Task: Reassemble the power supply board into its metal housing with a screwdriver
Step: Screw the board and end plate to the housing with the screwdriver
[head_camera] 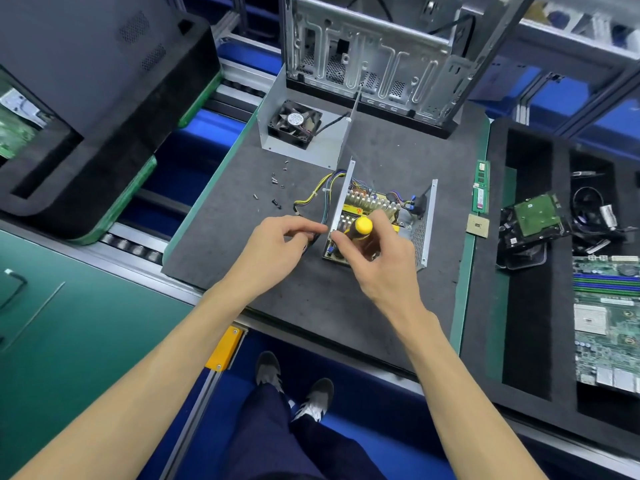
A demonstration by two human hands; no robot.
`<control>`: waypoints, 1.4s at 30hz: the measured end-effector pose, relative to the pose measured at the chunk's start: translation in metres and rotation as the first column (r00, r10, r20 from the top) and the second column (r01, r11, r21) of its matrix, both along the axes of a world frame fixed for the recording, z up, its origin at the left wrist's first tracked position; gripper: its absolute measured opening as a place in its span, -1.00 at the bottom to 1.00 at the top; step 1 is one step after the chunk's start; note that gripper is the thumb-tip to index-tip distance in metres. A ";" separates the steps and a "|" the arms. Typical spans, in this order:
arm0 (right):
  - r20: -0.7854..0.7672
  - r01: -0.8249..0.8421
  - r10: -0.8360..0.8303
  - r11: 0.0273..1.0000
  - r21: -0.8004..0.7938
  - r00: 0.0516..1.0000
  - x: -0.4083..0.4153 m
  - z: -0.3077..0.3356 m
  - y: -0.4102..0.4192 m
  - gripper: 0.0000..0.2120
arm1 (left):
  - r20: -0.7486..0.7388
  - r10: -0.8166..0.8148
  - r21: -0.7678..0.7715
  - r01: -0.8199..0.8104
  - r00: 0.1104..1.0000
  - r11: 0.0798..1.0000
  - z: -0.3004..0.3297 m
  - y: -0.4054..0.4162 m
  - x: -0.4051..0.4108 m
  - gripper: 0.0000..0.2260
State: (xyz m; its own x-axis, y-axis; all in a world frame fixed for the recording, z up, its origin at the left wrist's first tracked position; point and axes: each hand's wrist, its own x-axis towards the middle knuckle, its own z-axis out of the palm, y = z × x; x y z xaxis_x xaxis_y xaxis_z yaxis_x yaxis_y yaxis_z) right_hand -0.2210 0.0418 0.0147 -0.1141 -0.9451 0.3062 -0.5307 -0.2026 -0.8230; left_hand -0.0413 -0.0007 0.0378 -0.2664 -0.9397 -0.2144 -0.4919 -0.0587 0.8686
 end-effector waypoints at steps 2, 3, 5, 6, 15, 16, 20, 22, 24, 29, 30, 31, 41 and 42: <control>-0.007 -0.001 0.001 1.000 0.008 1.000 0.000 0.001 -0.002 -0.58 | 0.041 0.016 -0.078 -0.013 0.999 0.997 0.004 0.000 0.000 -0.72; -0.016 -0.005 0.005 1.000 0.004 1.000 0.000 0.002 -0.003 -0.55 | 0.048 0.047 -0.155 -0.039 0.998 0.987 0.008 0.001 -0.001 -0.77; -0.027 -0.014 0.014 1.000 -0.004 1.000 0.002 0.006 -0.007 -0.52 | -0.012 0.091 -0.338 -0.090 0.996 0.937 0.023 0.002 -0.005 -0.88; -0.030 -0.020 0.020 1.000 0.003 0.999 0.004 0.007 -0.009 -0.54 | -0.046 0.073 -0.405 -0.085 0.996 0.910 0.033 0.003 -0.008 -0.91; -0.101 -0.082 0.094 0.990 0.119 0.990 0.009 0.008 -0.019 -0.61 | 0.344 -0.177 -0.455 0.329 0.922 0.827 0.075 -0.003 -0.026 -0.88; -0.090 -0.106 0.117 0.987 0.119 0.989 0.007 0.008 -0.018 -0.63 | 0.361 -0.197 -0.457 0.357 0.912 0.815 0.075 -0.003 -0.026 -0.90; -0.016 -0.182 0.184 0.979 0.087 0.983 -0.001 0.006 -0.013 -0.83 | 0.360 -0.293 -0.468 0.443 0.886 0.765 0.078 -0.002 -0.026 -0.88; 0.054 -0.163 0.158 0.981 0.109 0.986 -0.005 0.006 -0.011 -0.78 | 0.353 -0.321 -0.464 0.463 0.879 0.755 0.079 0.000 -0.028 -0.83; 0.111 -0.151 0.138 0.981 0.123 0.984 -0.007 0.007 -0.011 -0.75 | 0.381 -0.235 -0.487 0.410 0.894 0.772 0.078 0.004 -0.031 -0.79; 0.198 -0.155 0.127 0.979 0.134 0.972 -0.007 0.012 -0.012 -0.78 | 0.422 -0.143 -0.445 0.342 0.895 0.828 0.084 0.005 -0.037 -0.68; 0.206 -0.184 0.152 0.972 0.146 0.967 -0.007 0.015 -0.012 -0.85 | 0.435 -0.190 -0.430 0.388 0.880 0.815 0.087 0.004 -0.037 -0.69; 0.214 -0.214 0.178 0.964 0.158 0.960 -0.008 0.016 -0.011 -0.87 | 0.452 -0.235 -0.411 0.435 0.861 0.801 0.089 0.003 -0.036 -0.70; 0.221 -0.244 0.194 0.943 0.228 0.956 -0.010 0.019 -0.026 -0.79 | 0.606 -0.217 -0.334 0.492 0.766 0.804 0.096 -0.016 -0.038 -0.91; 0.241 -0.255 0.201 0.941 0.221 0.950 -0.012 0.021 -0.027 -0.75 | 0.614 -0.258 -0.314 0.531 0.746 0.787 0.098 -0.018 -0.037 -0.93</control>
